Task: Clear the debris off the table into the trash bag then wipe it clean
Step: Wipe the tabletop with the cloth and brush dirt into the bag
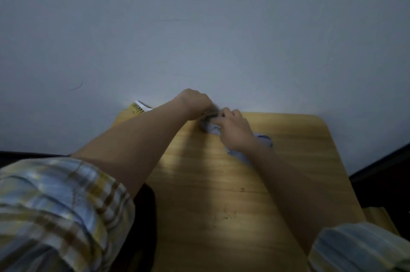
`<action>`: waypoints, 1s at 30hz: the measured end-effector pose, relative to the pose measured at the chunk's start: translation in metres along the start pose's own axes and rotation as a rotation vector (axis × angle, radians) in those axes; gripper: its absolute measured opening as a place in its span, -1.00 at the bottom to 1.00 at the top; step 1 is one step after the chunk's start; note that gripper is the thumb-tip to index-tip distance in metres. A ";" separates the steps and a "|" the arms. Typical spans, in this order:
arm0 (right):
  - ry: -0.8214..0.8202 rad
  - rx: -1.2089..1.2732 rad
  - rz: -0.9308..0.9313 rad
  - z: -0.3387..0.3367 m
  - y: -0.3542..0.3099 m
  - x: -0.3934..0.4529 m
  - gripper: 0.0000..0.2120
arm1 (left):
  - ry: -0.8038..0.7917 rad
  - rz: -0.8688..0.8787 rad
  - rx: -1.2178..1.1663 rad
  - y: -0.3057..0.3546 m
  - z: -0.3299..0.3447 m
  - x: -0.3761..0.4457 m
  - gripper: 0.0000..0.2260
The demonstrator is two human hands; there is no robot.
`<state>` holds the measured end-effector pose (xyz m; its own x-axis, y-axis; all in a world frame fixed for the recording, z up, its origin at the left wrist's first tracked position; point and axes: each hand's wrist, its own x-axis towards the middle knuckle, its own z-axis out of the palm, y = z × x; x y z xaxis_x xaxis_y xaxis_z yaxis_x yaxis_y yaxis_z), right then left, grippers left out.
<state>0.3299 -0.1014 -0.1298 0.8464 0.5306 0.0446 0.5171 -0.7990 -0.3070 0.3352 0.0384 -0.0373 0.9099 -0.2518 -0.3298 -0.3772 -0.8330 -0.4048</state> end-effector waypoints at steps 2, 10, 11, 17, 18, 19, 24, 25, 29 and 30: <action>-0.059 0.014 -0.177 0.000 -0.010 -0.017 -0.56 | -0.010 0.017 0.006 -0.005 -0.005 -0.008 -0.77; -0.012 0.148 -0.184 -0.028 0.001 -0.004 -0.60 | 0.032 0.030 -0.086 -0.038 -0.019 -0.050 -0.79; 0.026 0.126 -0.096 -0.024 -0.003 0.008 -0.60 | 0.032 0.018 -0.077 -0.041 -0.019 -0.054 -0.79; -0.062 -0.024 -0.093 0.021 -0.067 0.028 -0.61 | 0.023 -0.032 -0.062 -0.053 -0.011 -0.066 -0.80; -0.108 -0.010 -0.185 0.019 -0.068 0.020 -0.61 | 0.034 -0.028 -0.070 -0.052 -0.010 -0.067 -0.80; -0.159 0.008 -0.272 0.015 -0.065 0.008 -0.60 | 0.046 -0.021 -0.082 -0.051 -0.011 -0.067 -0.80; -0.267 0.121 -0.644 0.000 -0.048 -0.085 -0.56 | 0.062 0.000 -0.140 -0.043 -0.013 -0.071 -0.78; -0.292 0.112 -0.667 -0.004 -0.047 -0.087 -0.57 | 0.067 0.003 -0.141 -0.040 -0.014 -0.072 -0.78; 0.024 0.164 -0.253 -0.019 -0.026 -0.051 -0.59 | 0.116 0.022 -0.129 -0.024 -0.024 -0.073 -0.77; 0.041 0.100 -0.105 -0.020 -0.016 -0.042 -0.57 | 0.115 0.027 -0.122 -0.020 -0.026 -0.074 -0.77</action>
<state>0.2884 -0.1164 -0.1079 0.7940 0.5960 0.1196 0.5893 -0.7065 -0.3920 0.2802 0.0608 0.0170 0.9160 -0.3237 -0.2369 -0.3845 -0.8768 -0.2886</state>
